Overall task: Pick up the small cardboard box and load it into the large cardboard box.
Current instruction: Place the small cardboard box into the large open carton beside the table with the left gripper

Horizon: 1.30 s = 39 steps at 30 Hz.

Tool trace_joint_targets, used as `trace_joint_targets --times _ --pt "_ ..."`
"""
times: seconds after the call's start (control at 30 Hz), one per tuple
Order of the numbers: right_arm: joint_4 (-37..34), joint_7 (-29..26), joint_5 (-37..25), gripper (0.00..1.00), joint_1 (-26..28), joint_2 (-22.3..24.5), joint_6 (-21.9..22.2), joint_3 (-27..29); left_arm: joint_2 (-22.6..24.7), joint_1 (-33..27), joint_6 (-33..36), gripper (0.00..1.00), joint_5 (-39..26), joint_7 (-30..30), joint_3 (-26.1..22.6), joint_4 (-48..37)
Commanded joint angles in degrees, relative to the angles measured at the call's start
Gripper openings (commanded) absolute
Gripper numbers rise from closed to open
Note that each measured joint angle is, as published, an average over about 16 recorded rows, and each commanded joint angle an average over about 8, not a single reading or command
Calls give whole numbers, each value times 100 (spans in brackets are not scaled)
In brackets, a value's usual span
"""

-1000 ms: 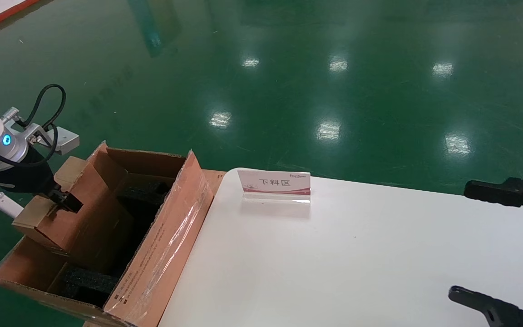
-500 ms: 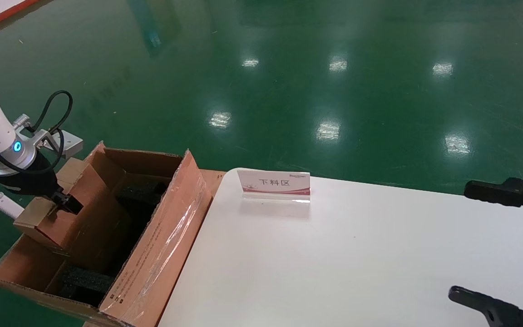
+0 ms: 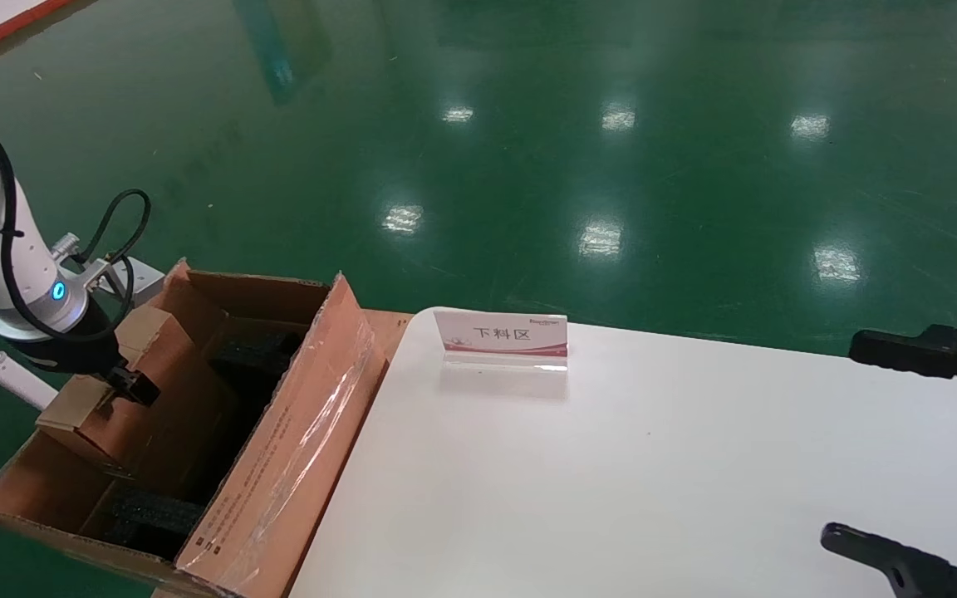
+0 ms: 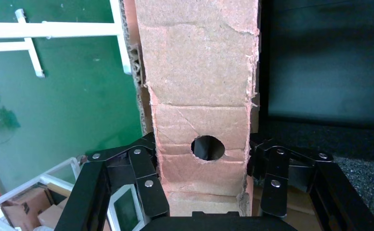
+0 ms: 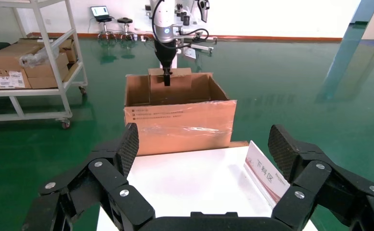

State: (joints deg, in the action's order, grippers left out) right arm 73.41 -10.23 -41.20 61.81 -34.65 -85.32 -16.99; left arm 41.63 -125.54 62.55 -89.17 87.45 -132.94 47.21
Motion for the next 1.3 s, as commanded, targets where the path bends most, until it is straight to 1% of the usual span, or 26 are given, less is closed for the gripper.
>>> trace_joint_targets --times 0.03,0.23,0.27,0.3,0.33,0.5,0.53,0.57,0.6,1.3 --pt "0 0 0 100 0 0 0 -1 23 68 -46 0 -12 50 -9 -19" --pt "0 1 2 100 1 1 1 -2 117 217 -29 1 22 70 -20 -164" --pt "0 1 2 100 1 1 1 -3 132 237 -17 5 33 64 -21 -190" --pt "0 2 2 100 1 1 1 -3 145 254 -6 13 42 58 -22 -213" --pt "0 2 2 100 1 1 1 -3 155 266 3 24 49 53 -22 -232" --pt "-1 2 4 100 0 2 3 -4 195 317 25 86 73 15 -18 -310" --pt "-1 2 4 100 0 3 3 -5 198 322 25 93 74 12 -18 -317" --pt "-1 3 4 100 0 3 3 -5 201 328 25 98 75 10 -17 -324" --pt "-1 3 4 100 0 3 4 -5 205 333 26 100 77 6 -17 -332" --pt "-1 2 4 100 0 3 4 -4 183 304 42 100 74 16 -25 -297"
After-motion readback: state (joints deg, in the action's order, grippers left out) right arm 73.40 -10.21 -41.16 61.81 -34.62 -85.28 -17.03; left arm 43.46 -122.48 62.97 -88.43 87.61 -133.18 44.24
